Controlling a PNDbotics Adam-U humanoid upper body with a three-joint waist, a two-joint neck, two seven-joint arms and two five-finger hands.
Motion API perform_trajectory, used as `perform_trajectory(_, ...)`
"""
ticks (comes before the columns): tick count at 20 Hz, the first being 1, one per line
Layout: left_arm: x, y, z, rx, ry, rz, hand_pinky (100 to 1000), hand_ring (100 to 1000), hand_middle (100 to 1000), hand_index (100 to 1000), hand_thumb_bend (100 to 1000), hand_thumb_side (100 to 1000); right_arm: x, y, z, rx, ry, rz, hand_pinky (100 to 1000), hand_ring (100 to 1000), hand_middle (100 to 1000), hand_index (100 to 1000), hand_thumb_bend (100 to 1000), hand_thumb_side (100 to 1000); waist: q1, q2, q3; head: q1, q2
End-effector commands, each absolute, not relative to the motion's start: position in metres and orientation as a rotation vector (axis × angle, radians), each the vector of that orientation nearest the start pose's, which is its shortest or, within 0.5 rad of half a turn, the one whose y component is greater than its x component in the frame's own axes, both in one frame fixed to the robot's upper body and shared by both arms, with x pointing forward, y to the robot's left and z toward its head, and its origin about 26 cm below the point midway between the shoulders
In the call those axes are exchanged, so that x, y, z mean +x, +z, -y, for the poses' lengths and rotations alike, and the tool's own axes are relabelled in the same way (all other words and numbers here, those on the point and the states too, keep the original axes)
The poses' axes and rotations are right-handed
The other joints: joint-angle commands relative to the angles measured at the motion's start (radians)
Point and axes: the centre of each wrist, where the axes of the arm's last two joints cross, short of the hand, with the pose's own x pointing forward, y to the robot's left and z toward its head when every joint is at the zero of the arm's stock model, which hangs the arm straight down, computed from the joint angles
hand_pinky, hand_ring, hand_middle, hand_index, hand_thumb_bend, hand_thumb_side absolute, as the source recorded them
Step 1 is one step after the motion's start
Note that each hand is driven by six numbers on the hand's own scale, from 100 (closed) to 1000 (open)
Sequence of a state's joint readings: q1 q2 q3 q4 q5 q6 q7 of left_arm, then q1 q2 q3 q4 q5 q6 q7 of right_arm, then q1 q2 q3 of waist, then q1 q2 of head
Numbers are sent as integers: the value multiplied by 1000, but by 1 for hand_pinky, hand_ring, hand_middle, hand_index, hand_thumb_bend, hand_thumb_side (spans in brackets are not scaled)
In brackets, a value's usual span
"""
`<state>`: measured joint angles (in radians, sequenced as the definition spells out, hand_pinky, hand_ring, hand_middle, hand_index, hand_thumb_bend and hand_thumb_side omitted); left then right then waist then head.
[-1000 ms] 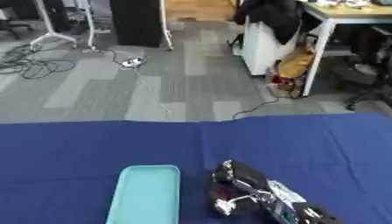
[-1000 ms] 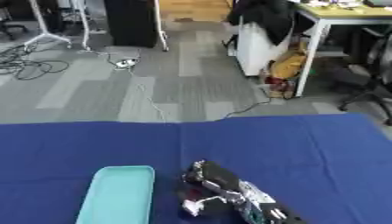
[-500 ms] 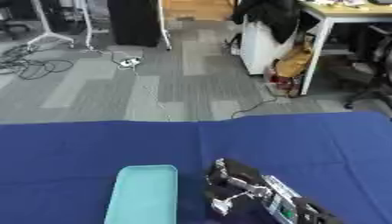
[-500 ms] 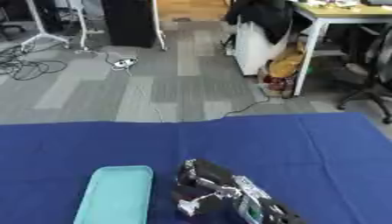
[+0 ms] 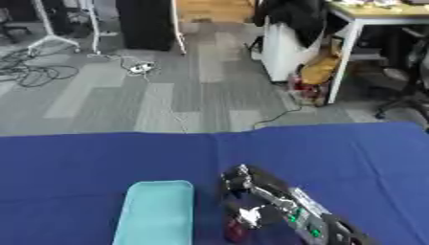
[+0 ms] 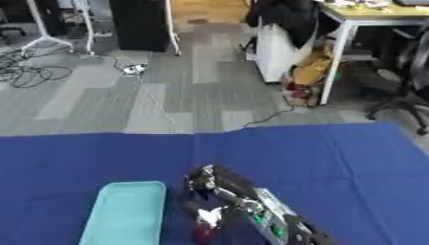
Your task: Pick up objects on the table and place them in the box.
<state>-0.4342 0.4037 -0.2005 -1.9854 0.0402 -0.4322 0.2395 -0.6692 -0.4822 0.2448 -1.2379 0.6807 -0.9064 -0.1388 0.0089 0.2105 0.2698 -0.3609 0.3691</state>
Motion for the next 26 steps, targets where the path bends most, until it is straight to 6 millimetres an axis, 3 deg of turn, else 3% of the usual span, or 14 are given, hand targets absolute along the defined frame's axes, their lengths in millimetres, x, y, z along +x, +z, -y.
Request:
perform_trajectory(1,304,226,-213,132,446,-3426,458,496,612,735,428,811,420,165,270,575,-1669,-2679,272,480,597,714,269,1000,1,-20,-1,0,1)
perform_trajectory(3,304,226,-213,132,449,-3426,458,496,612,734,428,810,417,166,266,604,-1655,-2616,339,520,625,722,264,1000,2,-21,-2,-2,3)
perform_trajectory(8,304,226,-213,134,455,-3425,458,496,612,734,428,810,416,155,264,671,-1645,-2468,382,565,672,747,282,1000,1,-21,-2,-7,4)
perform_trajectory(16,304,226,-213,134,454,-3424,458,496,613,734,427,810,424,123,281,738,-1623,-2323,384,567,685,761,300,1000,0,-22,5,-13,5)
perform_trajectory(23,304,227,-213,135,455,-3422,458,496,613,734,427,810,429,113,292,778,-1691,-2271,390,575,696,803,348,1000,1,-20,5,-24,0)
perform_trajectory(26,304,227,-213,134,453,-3421,458,496,613,734,427,810,431,108,306,830,-1730,-2282,373,556,676,813,362,1000,1,-20,4,-26,0)
